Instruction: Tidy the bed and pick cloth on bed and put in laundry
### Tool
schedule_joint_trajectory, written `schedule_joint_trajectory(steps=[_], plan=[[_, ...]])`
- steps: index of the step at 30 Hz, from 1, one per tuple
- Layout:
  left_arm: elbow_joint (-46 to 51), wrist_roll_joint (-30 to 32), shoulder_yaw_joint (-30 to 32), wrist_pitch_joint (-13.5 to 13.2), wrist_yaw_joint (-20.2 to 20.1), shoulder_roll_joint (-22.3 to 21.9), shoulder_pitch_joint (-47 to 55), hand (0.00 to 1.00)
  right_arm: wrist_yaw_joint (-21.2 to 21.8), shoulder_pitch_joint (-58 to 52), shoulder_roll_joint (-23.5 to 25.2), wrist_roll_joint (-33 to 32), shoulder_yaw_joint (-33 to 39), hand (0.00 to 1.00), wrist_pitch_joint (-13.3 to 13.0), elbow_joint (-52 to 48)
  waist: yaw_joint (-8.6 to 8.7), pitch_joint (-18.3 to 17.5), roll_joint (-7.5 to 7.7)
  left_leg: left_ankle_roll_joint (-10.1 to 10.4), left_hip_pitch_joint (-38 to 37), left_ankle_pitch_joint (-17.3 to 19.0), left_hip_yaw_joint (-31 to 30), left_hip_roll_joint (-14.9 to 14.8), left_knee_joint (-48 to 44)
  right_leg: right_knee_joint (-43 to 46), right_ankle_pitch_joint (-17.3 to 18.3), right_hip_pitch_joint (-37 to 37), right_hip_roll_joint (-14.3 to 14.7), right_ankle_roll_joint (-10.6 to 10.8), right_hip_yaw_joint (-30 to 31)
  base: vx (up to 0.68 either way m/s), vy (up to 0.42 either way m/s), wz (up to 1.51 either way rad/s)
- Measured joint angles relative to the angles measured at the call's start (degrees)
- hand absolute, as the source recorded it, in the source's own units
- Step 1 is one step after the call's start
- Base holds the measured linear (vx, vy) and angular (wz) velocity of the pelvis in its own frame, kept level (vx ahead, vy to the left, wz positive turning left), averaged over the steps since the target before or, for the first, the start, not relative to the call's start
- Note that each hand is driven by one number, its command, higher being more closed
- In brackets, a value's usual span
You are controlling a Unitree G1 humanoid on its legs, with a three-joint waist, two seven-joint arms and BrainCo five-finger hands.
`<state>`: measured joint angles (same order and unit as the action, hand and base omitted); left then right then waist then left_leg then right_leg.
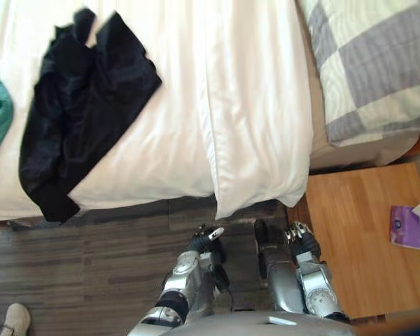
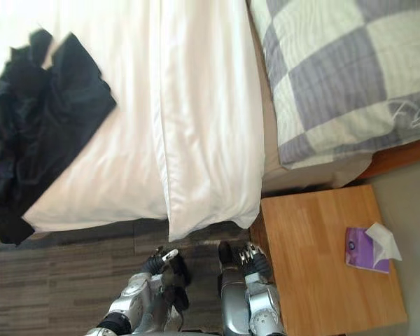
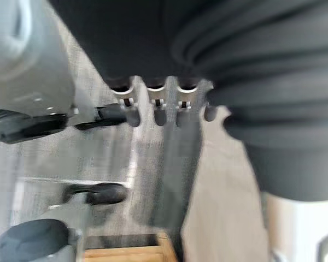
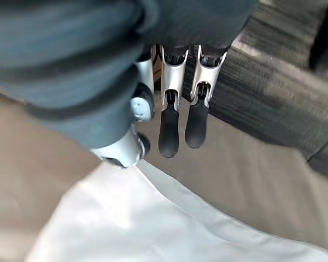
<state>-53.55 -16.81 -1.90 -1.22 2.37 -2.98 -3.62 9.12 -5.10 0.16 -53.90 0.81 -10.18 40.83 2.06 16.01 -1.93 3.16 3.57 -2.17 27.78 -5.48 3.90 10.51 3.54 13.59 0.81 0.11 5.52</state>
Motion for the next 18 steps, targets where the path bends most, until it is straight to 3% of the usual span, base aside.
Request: schedule_joint_trajectory(steps=[6, 8, 11, 15, 17, 18], plan=[[-2.2, 0.6, 0.6, 2.4, -2.2, 1.3, 3.8, 0.0, -2.9, -2.1, 0.9, 14.4, 6.3, 0.0, 1.1, 4.4, -0.21, -6.1, 0.09, 0.5, -5.3, 1.4, -0.7, -0.2, 1.2, -3.8, 0.0, -7.4, -0.1, 0.1, -1.6, 0.06, -0.002, 0.11], [-2.4, 0.8, 2.1, 4.0, -2.2, 1.5, 4.9, 0.0, -7.6, -2.5, 0.9, 26.5, 8.6, 0.0, 1.1, 6.7, -0.22, -8.7, -0.02, 0.7, -6.0, 1.5, -2.0, -0.2, 1.9, -5.4, 0.0, -9.3, -0.1, 0.1, -2.9, 0.05, -0.015, 0.25], [-2.6, 3.0, 2.5, 4.4, -2.0, 1.9, 5.0, 0.0, -13.4, -2.3, 0.9, 35.8, 10.9, 0.0, 1.4, 8.9, -0.65, -9.1, -0.08, 0.7, -8.0, 1.6, -3.8, -0.3, 1.9, -6.8, 0.0, -12.6, -0.3, 0.0, -4.6, 0.09, -0.022, 0.3], [-2.4, 3.0, 4.7, 3.9, -1.6, 2.1, 5.1, 0.0, -14.9, -1.8, 0.8, 39.9, 12.0, 0.0, 2.4, 10.8, -1.7, -8.9, 0.05, 0.3, -9.4, 2.9, -4.0, -0.2, 0.6, -5.4, 2.0, -13.9, -0.4, 0.2, -4.7, 0.07, -0.008, 0.06], [-1.3, 2.5, 7.4, 4.0, 0.7, 2.5, 5.2, 0.0, -15.2, -1.8, 0.2, 40.2, 11.7, 0.0, 2.6, 10.8, -1.6, -7.2, 1.85, -0.6, -4.4, 9.9, -4.9, -1.8, -14.3, 4.3, 7.4, -11.4, -1.9, 0.0, -5.3, 0.03, -0.027, 0.18], [-1.1, 2.1, 8.3, 4.1, 2.0, 2.7, 4.9, 0.0, -15.6, -1.8, -0.3, 40.1, 10.7, 0.0, 2.7, 10.7, -1.26, -7.1, 1.59, -1.1, -1.3, 12.3, -4.9, -2.9, -20.9, 8.9, 9.8, -9.1, -2.5, 0.1, -5.8, -0.03, -0.026, 0.24]])
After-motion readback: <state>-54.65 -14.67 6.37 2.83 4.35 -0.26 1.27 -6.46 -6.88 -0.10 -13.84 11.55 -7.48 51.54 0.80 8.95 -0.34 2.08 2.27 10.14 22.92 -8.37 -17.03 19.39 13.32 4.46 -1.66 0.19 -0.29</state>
